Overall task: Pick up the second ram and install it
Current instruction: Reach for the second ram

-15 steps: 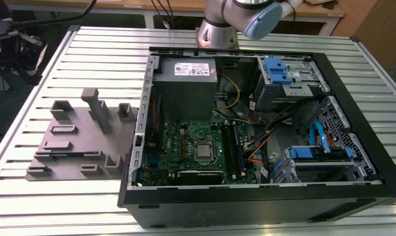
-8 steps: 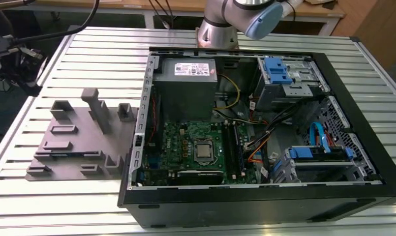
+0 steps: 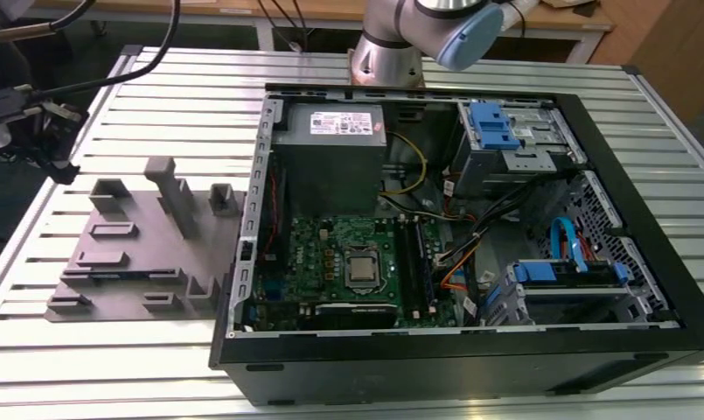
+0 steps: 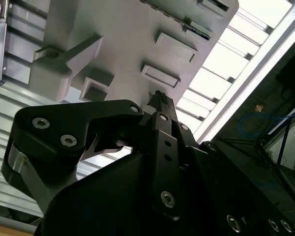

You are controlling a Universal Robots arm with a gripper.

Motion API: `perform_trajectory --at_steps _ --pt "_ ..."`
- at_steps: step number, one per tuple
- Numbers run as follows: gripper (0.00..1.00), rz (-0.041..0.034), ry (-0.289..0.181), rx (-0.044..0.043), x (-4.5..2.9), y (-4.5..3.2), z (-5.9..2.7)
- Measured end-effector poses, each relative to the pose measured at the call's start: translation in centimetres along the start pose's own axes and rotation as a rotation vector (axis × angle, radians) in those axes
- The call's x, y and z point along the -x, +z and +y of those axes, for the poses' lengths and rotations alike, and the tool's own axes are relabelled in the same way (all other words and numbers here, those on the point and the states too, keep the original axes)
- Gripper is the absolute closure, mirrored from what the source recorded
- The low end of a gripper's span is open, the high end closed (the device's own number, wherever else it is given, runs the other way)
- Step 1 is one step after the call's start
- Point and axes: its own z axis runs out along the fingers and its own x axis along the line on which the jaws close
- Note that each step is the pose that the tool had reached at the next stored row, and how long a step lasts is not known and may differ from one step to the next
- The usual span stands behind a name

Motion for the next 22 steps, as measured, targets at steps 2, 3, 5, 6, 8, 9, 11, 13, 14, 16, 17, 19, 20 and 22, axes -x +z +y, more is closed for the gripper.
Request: perform_trajectory --at_steps 2,3,5,6,8,9,11,13,14,16,17,19,20,22 --pt "0.89 -0.0001 0.000 0.0001 0.00 0.36 -0.12" --pt "0.89 0.0000 0.000 0.0000 0.00 0.54 -0.19" --pt "0.89 0.0000 0.000 0.0000 0.00 0.88 -0.34" --pt "0.89 0.0000 0.000 0.0000 0.00 1.03 -0.44" --pt "0.89 0.0001 0.000 -0.0001 0.01 1.31 -0.70" --pt "0.89 -0.0001 0.000 0.0001 0.02 1.46 -0.87" --pt "0.89 0.0000 0.000 0.0000 0.04 1.77 -1.22" --pt "0.89 0.0001 0.000 0.0001 0.05 2.12 -1.55" --pt "0.89 0.0001 0.000 0.0001 0.06 2.30 -1.69" --pt "0.89 -0.0001 0.000 0.0002 0.07 2.67 -1.89" --pt "0.89 0.0002 0.000 0.0001 0.06 2.84 -1.98" --pt "0.89 0.0003 0.000 0.0000 0.07 3.19 -2.14" --pt "0.89 0.0003 0.000 0.0000 0.07 3.37 -2.21" --pt "0.89 0.0003 0.000 0.0001 0.11 3.72 -2.36"
